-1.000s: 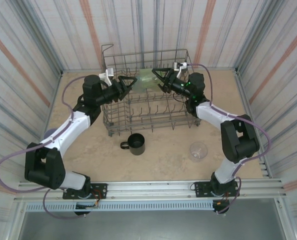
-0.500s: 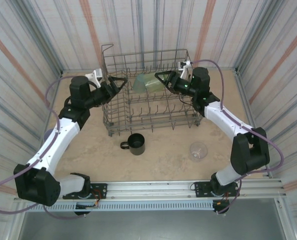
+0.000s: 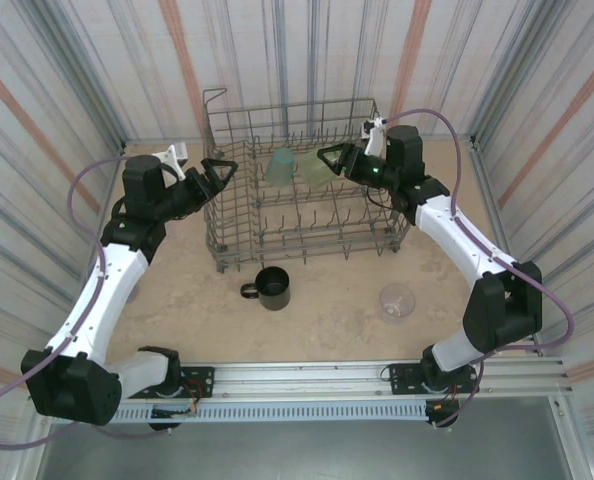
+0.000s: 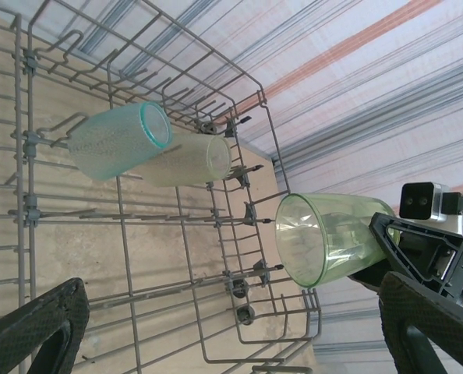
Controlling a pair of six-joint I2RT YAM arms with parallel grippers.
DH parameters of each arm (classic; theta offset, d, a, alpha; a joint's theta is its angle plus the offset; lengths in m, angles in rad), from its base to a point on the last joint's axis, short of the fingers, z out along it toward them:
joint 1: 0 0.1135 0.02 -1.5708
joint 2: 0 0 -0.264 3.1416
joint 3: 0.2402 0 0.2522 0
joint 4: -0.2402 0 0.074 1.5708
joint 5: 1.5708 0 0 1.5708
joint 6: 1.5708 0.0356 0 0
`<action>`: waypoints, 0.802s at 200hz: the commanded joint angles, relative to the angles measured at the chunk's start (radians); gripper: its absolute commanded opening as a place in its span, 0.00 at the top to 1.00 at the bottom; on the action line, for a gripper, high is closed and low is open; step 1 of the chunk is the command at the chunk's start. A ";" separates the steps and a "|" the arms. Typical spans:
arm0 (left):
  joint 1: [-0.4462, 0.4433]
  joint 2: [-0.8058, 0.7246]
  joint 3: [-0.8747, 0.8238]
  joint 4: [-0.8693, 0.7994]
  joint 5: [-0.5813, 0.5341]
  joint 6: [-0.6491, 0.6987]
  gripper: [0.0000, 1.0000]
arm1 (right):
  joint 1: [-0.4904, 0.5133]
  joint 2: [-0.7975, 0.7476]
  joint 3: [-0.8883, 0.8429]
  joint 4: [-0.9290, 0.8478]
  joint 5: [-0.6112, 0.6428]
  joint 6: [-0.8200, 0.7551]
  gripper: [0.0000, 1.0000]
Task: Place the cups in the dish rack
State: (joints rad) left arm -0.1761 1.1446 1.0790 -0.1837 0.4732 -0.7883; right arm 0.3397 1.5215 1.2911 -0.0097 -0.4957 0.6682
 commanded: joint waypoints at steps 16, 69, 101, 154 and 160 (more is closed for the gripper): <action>0.012 -0.027 0.009 -0.035 -0.008 0.032 0.01 | -0.011 -0.014 0.089 -0.129 0.088 -0.151 0.48; 0.035 -0.040 0.022 -0.074 -0.018 0.055 0.01 | -0.022 0.043 0.202 -0.252 0.184 -0.237 0.49; 0.044 -0.045 0.024 -0.089 -0.025 0.069 0.01 | -0.024 0.080 0.258 -0.301 0.249 -0.280 0.49; 0.062 -0.043 0.032 -0.109 -0.039 0.093 0.01 | -0.025 0.159 0.353 -0.376 0.401 -0.383 0.49; 0.064 -0.041 0.033 -0.109 -0.041 0.096 0.01 | -0.026 0.169 0.364 -0.382 0.414 -0.392 0.49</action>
State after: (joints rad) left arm -0.1230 1.1217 1.0790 -0.2691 0.4507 -0.7300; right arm 0.3202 1.6516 1.5909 -0.3485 -0.1783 0.3557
